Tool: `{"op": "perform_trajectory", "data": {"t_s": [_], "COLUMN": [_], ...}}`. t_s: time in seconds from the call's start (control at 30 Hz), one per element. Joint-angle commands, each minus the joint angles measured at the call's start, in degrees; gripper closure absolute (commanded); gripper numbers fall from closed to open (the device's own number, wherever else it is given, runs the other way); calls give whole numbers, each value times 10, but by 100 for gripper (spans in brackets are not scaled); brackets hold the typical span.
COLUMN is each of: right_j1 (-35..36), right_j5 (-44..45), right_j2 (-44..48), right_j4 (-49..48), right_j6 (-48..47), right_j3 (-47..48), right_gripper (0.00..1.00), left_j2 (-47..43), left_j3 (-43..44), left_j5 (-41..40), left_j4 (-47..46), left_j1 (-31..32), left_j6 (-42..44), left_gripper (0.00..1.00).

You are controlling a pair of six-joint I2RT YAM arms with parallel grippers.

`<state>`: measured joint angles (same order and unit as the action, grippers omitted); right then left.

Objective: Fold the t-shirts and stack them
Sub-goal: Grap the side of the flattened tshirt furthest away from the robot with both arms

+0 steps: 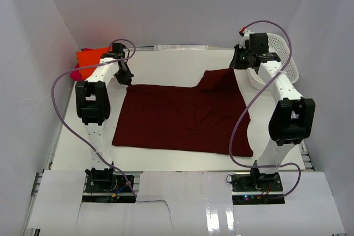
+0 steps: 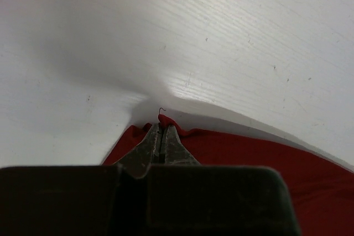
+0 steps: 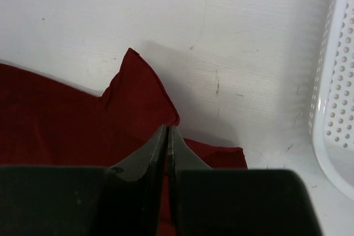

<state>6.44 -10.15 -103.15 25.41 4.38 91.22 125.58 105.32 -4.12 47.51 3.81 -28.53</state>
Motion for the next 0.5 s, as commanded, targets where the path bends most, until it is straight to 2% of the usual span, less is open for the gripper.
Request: {"op": "perform_trajectory", "data": {"t_s": [0.0, 0.47], "right_j1": [-2, 17], "right_j5": [-11, 5], "right_j2": [60, 226], "right_j4": [-16, -25], "right_j6": [5, 61], "right_j3": [-23, -165], "right_gripper": [92, 92], "left_j2": [-72, -111], "left_j3": [-9, -38], "left_j5": [-12, -4], "left_j4": [-16, -18], "left_j1": [-4, -5], "left_j6": [-5, -5], "left_gripper": [100, 100]}}
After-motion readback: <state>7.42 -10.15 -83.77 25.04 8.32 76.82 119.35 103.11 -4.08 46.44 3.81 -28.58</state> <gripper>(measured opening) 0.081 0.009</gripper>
